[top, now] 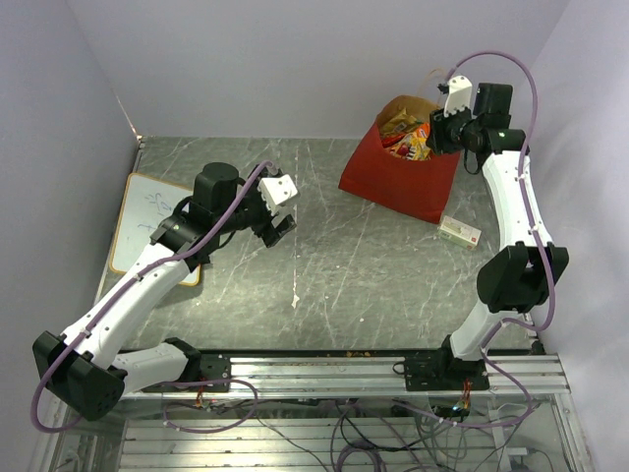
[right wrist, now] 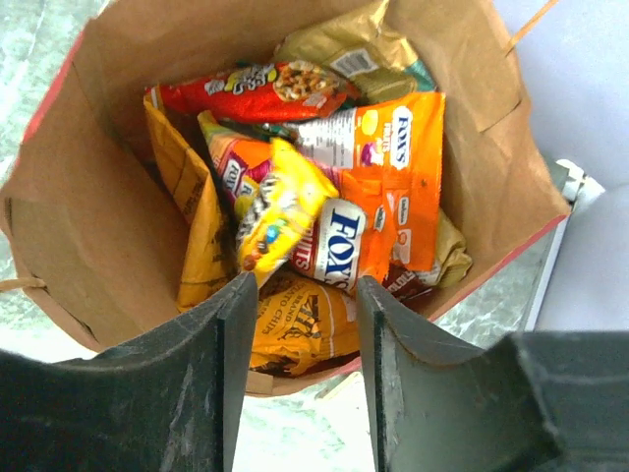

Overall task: Place the snacks into the paper bag
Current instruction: Place the snack in the paper bag, then reset both arms

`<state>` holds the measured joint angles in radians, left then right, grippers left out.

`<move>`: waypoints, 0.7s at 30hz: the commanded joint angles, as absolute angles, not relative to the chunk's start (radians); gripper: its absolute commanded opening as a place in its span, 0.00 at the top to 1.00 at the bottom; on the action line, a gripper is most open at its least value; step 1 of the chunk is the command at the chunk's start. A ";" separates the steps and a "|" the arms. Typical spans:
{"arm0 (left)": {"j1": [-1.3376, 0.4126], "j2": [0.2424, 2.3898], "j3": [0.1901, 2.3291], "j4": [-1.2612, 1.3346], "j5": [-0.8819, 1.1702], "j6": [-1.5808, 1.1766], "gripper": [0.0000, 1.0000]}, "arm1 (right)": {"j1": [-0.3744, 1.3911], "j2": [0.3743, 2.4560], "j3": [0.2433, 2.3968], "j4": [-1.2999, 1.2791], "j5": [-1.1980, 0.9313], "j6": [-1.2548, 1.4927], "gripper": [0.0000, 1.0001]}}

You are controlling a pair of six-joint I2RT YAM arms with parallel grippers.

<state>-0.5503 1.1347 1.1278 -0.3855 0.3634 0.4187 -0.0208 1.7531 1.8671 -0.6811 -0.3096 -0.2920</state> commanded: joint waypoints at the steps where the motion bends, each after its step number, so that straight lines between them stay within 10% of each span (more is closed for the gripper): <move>1: -0.543 1.113 1.114 -0.351 0.382 0.423 0.05 | -0.028 1.748 1.918 -0.689 -0.322 -0.293 0.51; 21: -0.350 1.106 1.142 -0.243 0.016 0.133 0.02 | -0.026 1.590 1.833 -0.668 -0.234 -0.299 0.00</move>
